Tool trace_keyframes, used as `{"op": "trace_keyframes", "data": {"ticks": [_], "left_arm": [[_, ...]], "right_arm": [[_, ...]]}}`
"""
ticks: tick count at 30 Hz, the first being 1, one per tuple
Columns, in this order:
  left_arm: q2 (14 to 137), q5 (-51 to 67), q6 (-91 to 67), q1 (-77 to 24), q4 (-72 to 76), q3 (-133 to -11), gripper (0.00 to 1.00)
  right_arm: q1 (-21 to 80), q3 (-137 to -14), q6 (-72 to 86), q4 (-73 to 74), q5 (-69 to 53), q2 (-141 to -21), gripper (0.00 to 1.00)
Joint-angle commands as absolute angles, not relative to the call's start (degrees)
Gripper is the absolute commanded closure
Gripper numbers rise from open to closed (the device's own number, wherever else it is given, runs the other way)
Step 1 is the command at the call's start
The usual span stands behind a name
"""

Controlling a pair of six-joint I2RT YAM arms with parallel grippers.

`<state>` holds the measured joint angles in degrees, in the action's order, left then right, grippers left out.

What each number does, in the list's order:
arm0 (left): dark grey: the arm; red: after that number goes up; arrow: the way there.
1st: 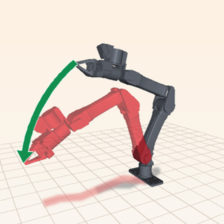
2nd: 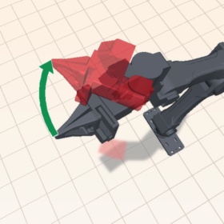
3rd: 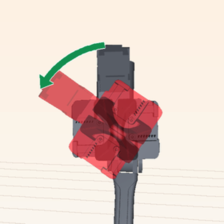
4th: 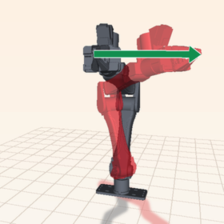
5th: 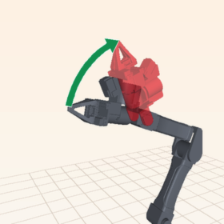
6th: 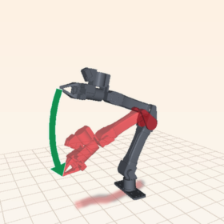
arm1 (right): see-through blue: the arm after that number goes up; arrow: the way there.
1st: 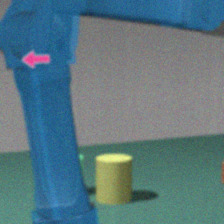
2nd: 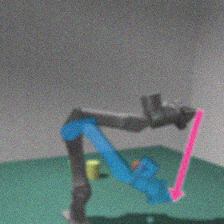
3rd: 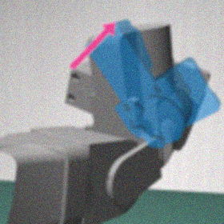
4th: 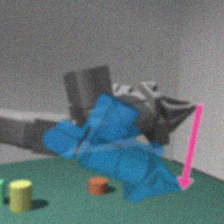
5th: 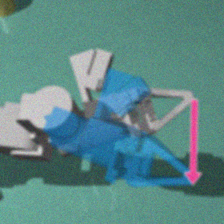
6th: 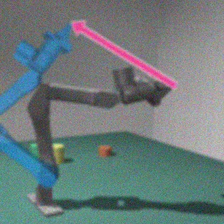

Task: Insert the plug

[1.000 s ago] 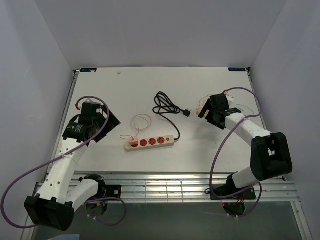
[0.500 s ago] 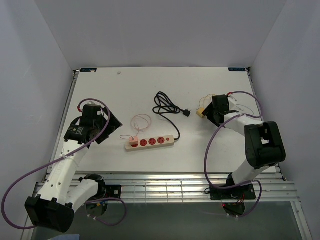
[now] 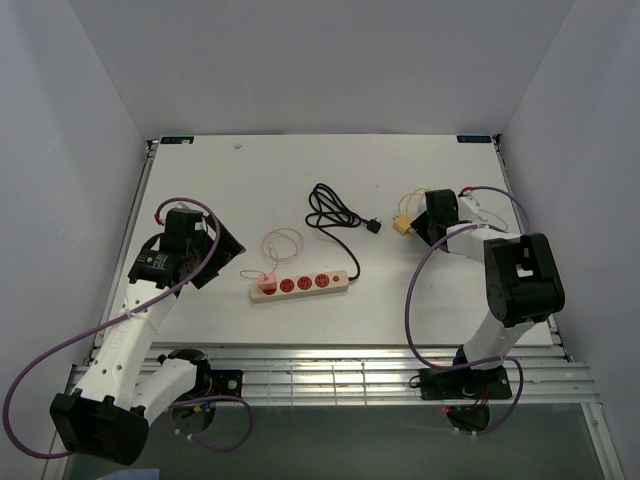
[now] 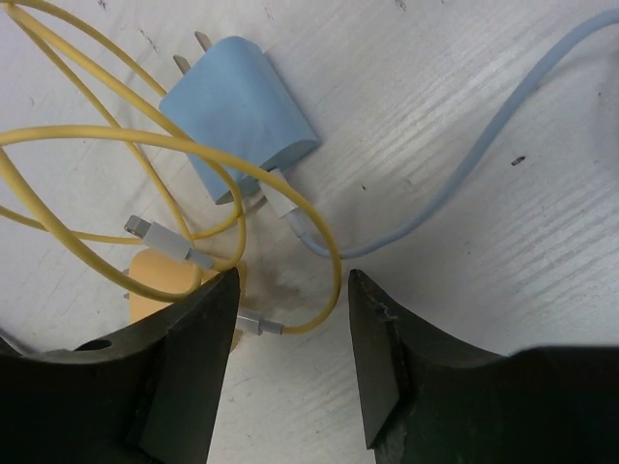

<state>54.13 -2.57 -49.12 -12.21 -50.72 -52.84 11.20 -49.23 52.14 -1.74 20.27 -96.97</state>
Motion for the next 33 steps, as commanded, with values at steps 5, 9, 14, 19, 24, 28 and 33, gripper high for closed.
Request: {"op": "trace_keyframes", "data": {"ticks": [5,9,14,19,24,28,33], "left_arm": [[54.6,-3.6,-49.6,-12.4,-50.4,-53.6,0.02],[54.7,-3.5,-49.3,-12.5,-50.5,-54.1,0.02],[55.0,-1.9,-46.1,-12.4,-49.1,-55.9,0.02],[55.7,7.0,-44.1,-12.5,-43.7,-55.6,0.02],[57.2,18.9,-42.9,-12.6,-33.5,-52.8,0.02],[57.6,30.3,-42.0,-13.4,-23.9,-50.3,0.02],[60.4,42.6,-41.1,-19.3,-7.0,-47.9,0.02]], "right_arm": [[10.9,-51.2,53.2,-0.9,22.8,-101.0,0.69],[10.9,-51.2,49.9,-1.0,24.7,-100.0,0.92],[12.0,-46.9,37.7,-7.4,25.1,-92.8,0.92],[15.8,-45.8,29.6,-3.6,30.5,-83.6,0.92],[16.9,-48.0,26.7,6.1,27.8,-75.7,0.92],[17.4,-50.1,26.9,12.2,22.3,-70.2,0.92],[17.5,-54.6,19.9,13.9,3.9,-64.5,0.92]]}}
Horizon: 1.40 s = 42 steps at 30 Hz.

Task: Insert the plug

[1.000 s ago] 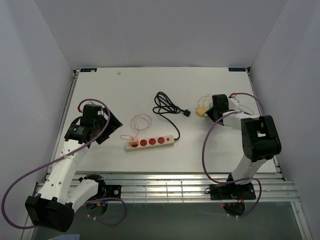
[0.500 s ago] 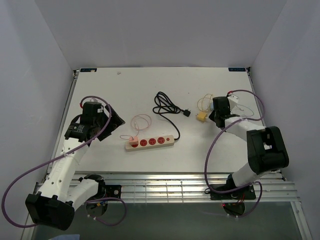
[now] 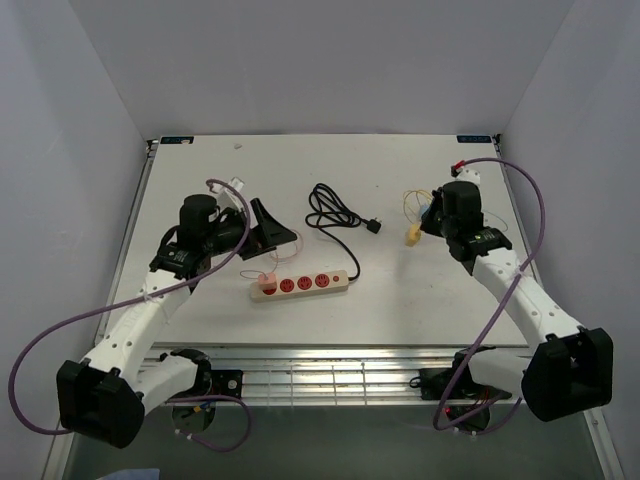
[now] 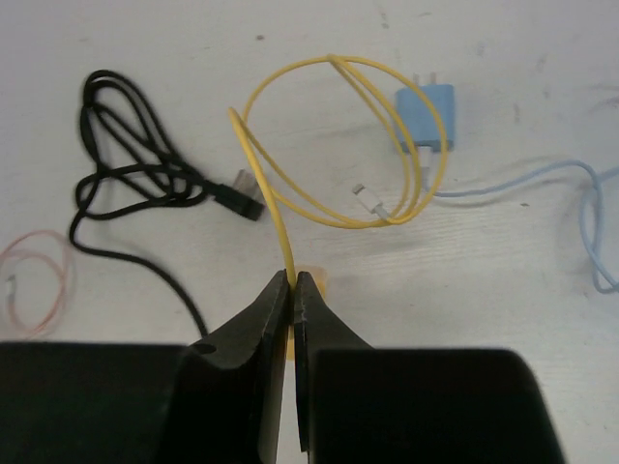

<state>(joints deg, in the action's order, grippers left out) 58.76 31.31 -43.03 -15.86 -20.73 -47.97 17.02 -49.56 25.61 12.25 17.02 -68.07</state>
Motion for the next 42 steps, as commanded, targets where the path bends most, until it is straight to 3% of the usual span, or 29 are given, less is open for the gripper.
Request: {"op": "trace_keyframes", "data": {"ticks": [1,5,13,28,35,38,39,42], "left_arm": [[61.6,42.5,-39.5,-21.2,-5.8,-48.8,0.02],[69.4,43.9,-35.4,-29.9,-2.6,-53.2,0.02],[76.6,52.6,-35.3,-33.7,9.9,-55.7,0.02],[80.4,49.9,-31.6,-39.2,14.1,-59.8,0.03],[78.3,51.2,-32.2,-39.3,17.6,-57.1,0.19],[77.2,51.2,-32.1,-39.3,18.4,-56.2,0.36],[77.0,51.2,-32.1,-39.3,18.4,-56.0,0.49],[76.0,51.7,-31.9,-39.3,18.4,-55.0,0.65]], "right_arm": [[17.6,-55.0,18.8,12.8,-4.9,-63.7,0.92],[17.7,-57.4,16.2,10.8,-21.4,-60.6,0.92],[17.8,-63.2,20.5,6.4,-42.3,-58.2,0.92],[21.4,-64.2,29.8,2.3,-46.9,-59.7,0.92],[21.7,-63.9,31.4,0.8,-46.3,-61.0,0.92],[21.7,-63.5,32.1,0.7,-46.9,-61.9,0.92],[21.7,-63.4,31.8,0.7,-46.7,-62.0,0.92],[21.7,-63.3,31.5,0.7,-46.0,-62.5,0.92]]}}
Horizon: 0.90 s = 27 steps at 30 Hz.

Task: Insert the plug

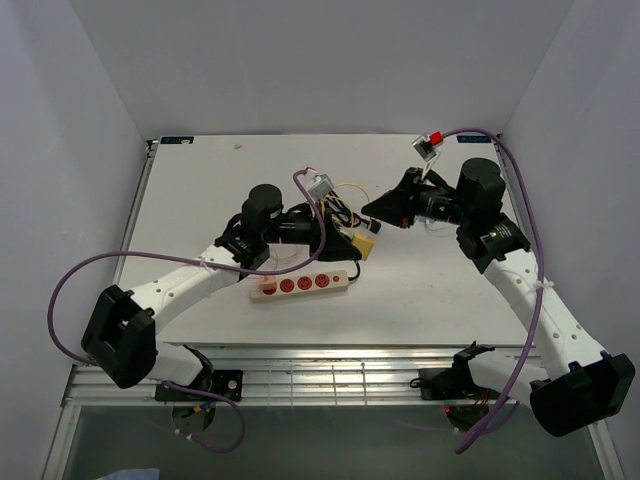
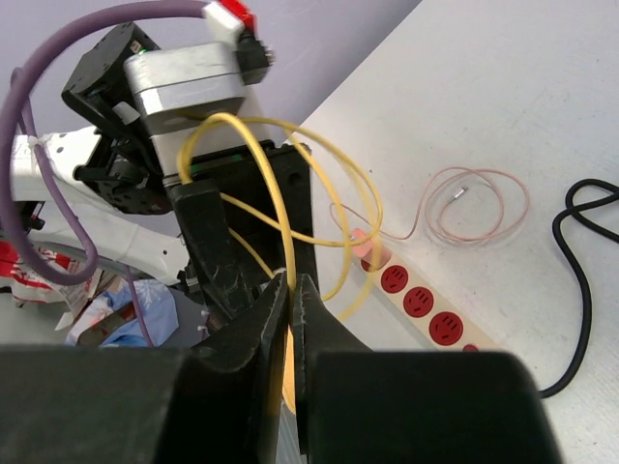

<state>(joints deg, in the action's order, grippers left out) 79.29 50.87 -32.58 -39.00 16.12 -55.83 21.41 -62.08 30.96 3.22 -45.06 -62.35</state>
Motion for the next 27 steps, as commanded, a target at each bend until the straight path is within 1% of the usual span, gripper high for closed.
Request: {"op": "trace_keyframes", "data": {"ticks": [1,3,4,5,7,9,11,12,14,15,19,27], "left_arm": [[75.9,51.3,-31.9,-39.3,18.4,-54.3,0.77],[74.9,50.8,-32.3,-39.3,18.3,-53.7,0.88],[74.5,50.4,-32.4,-39.3,18.3,-53.2,0.98],[74.2,50.1,-32.5,-39.3,18.3,-52.9,1.0],[73.2,49.5,-32.6,-39.3,18.3,-52.6,1.0],[72.3,48.9,-32.6,-39.3,18.2,-52.1,1.0],[71.9,48.7,-32.6,-39.3,17.9,-52.0,1.0],[71.6,48.3,-32.5,-39.3,17.6,-51.9,1.0],[71.2,47.9,-32.3,-39.2,17.3,-51.9,1.0],[71.0,47.7,-32.3,-39.3,17.1,-52.0,1.0],[71.0,48.3,-32.2,-39.2,16.5,-53.2,1.0],[71.2,48.7,-33.4,-39.3,16.0,-54.6,1.0]], "right_arm": [[21.7,-63.3,31.3,0.7,-45.8,-62.6,0.92],[21.7,-63.4,31.2,0.7,-45.7,-62.8,0.92],[21.7,-63.4,30.9,0.7,-45.6,-62.9,0.92],[21.7,-63.2,30.6,0.7,-45.6,-63.1,0.92],[21.7,-62.9,28.8,0.7,-46.1,-63.1,0.91],[21.7,-62.4,27.1,0.7,-47.4,-62.9,0.83],[21.7,-61.8,25.0,0.6,-48.4,-62.0,0.73],[21.7,-61.1,24.2,0.7,-49.6,-61.5,0.55],[21.7,-60.2,22.5,0.7,-50.5,-60.1,0.39],[21.7,-59.8,22.2,0.7,-51.8,-59.7,0.27],[21.7,-56.2,21.4,-1.3,-52.0,-57.4,0.21],[22.9,-53.7,22.4,-6.2,-54.7,-57.0,0.19]]}}
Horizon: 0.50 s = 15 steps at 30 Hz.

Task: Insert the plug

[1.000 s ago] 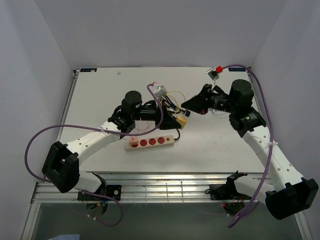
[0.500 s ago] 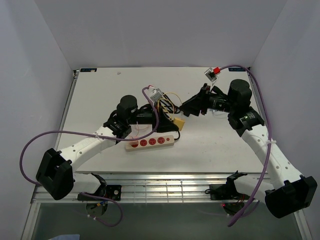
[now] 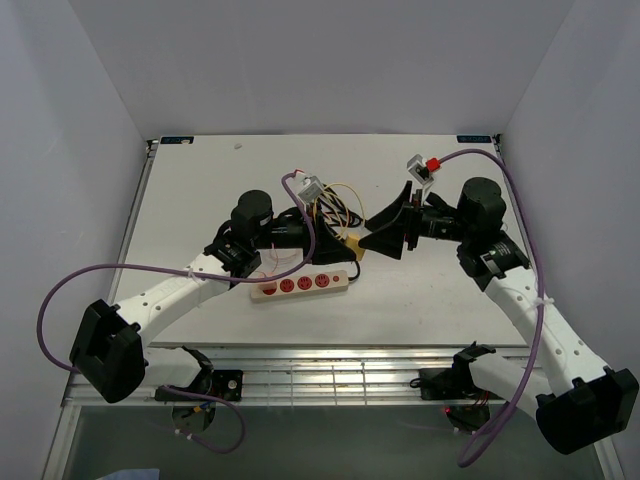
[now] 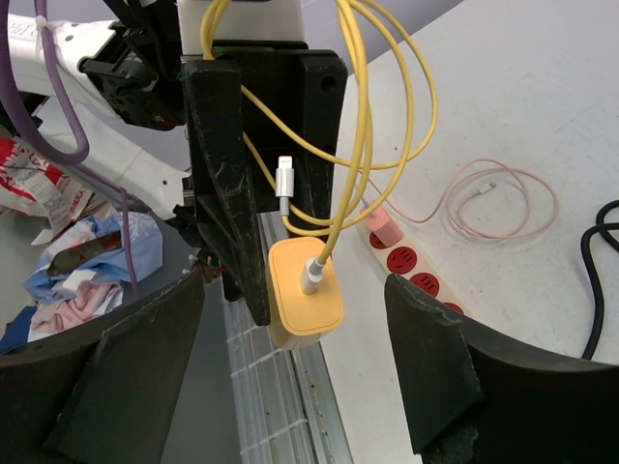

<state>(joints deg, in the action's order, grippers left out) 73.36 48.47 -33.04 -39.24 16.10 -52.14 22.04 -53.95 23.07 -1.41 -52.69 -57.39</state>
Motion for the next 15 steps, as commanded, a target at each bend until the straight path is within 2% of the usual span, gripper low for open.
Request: {"op": "trace_keyframes", "data": {"ticks": [1,13,15], "left_arm": [[71.2,48.3,-33.5,-39.3,16.0,-54.7,1.0],[71.4,45.2,-35.1,-39.3,16.1,-56.0,1.0],[71.2,44.8,-35.2,-39.3,16.2,-56.0,1.0]], "right_arm": [[23.2,-53.8,22.3,-6.4,-54.8,-57.6,0.19],[25.2,-51.9,24.2,-9.0,-54.1,-57.7,0.21],[25.2,-50.6,26.6,-11.9,-53.4,-57.3,0.31]]}}
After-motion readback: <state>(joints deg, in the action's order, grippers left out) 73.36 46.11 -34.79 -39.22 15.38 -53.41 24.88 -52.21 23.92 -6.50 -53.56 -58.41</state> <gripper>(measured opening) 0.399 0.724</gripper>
